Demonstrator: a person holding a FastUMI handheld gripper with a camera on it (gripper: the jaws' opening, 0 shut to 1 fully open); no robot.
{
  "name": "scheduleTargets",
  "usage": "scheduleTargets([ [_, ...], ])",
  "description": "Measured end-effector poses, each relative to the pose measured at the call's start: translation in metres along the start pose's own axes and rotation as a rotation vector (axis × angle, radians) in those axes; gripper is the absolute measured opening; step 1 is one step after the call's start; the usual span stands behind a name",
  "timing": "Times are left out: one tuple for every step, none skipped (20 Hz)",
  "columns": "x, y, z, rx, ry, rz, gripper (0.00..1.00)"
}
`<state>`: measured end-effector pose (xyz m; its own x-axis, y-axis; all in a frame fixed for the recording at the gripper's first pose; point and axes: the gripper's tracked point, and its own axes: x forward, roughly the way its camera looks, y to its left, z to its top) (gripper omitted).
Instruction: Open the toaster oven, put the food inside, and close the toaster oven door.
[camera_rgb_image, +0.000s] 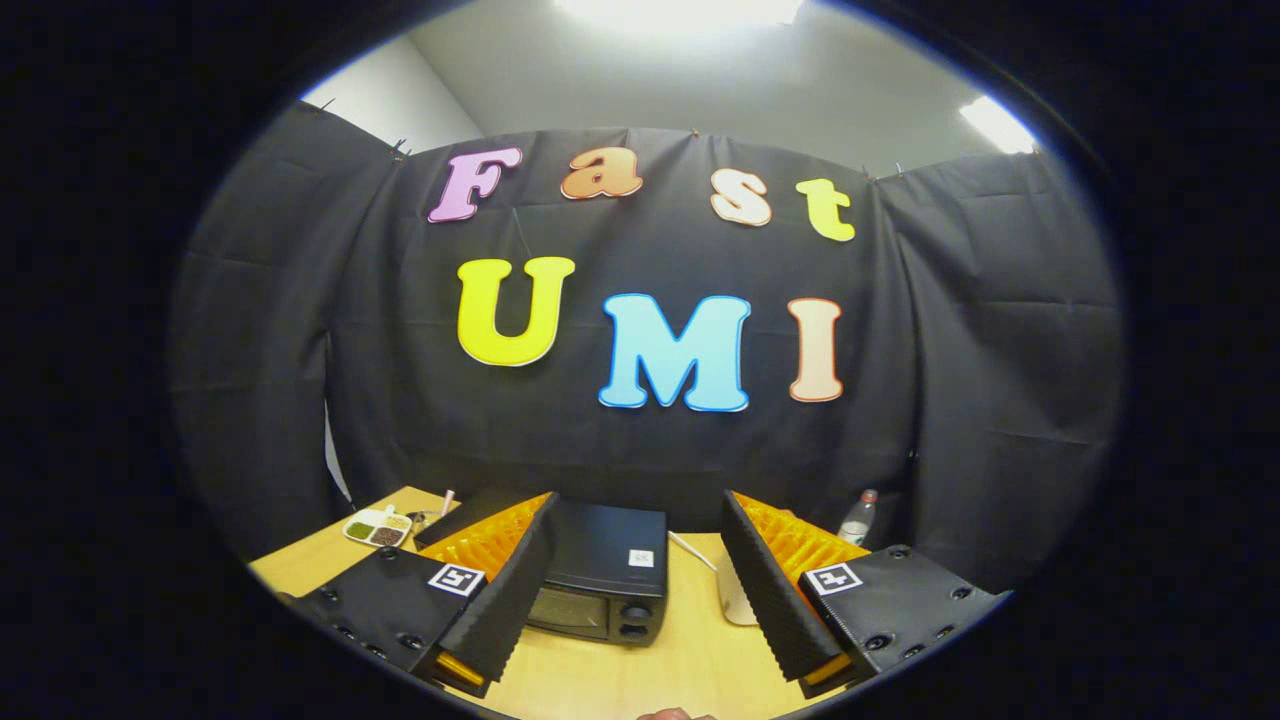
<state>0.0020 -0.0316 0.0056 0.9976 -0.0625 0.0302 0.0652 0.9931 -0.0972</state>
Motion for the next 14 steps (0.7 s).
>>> scheduleTargets([
  [-0.009,-0.011,-0.006,-0.017,-0.001,-0.012,1.0],
  [-0.015,-0.019,-0.015,-0.028,0.009,-0.023,1.0],
  [-0.02,-0.027,-0.022,-0.031,0.027,-0.033,1.0],
  [-0.024,-0.033,-0.029,-0.028,0.048,-0.041,1.0],
  [-0.026,-0.036,-0.033,-0.018,0.068,-0.05,1.0],
  [-0.024,-0.037,-0.034,-0.008,0.078,-0.055,1.0],
  [-0.021,-0.038,-0.034,0.003,0.08,-0.057,1.0],
  [-0.02,-0.039,-0.032,0.009,0.075,-0.057,1.0],
  [-0.017,-0.038,-0.03,0.011,0.074,-0.057,1.0],
  [-0.014,-0.038,-0.029,0.009,0.069,-0.055,1.0],
  [-0.014,-0.037,-0.027,0.007,0.063,-0.054,1.0],
  [-0.013,-0.037,-0.026,0.008,0.063,-0.051,1.0],
  [-0.012,-0.035,-0.026,0.011,0.065,-0.045,1.0],
  [-0.01,-0.034,-0.026,0.018,0.069,-0.041,1.0],
])
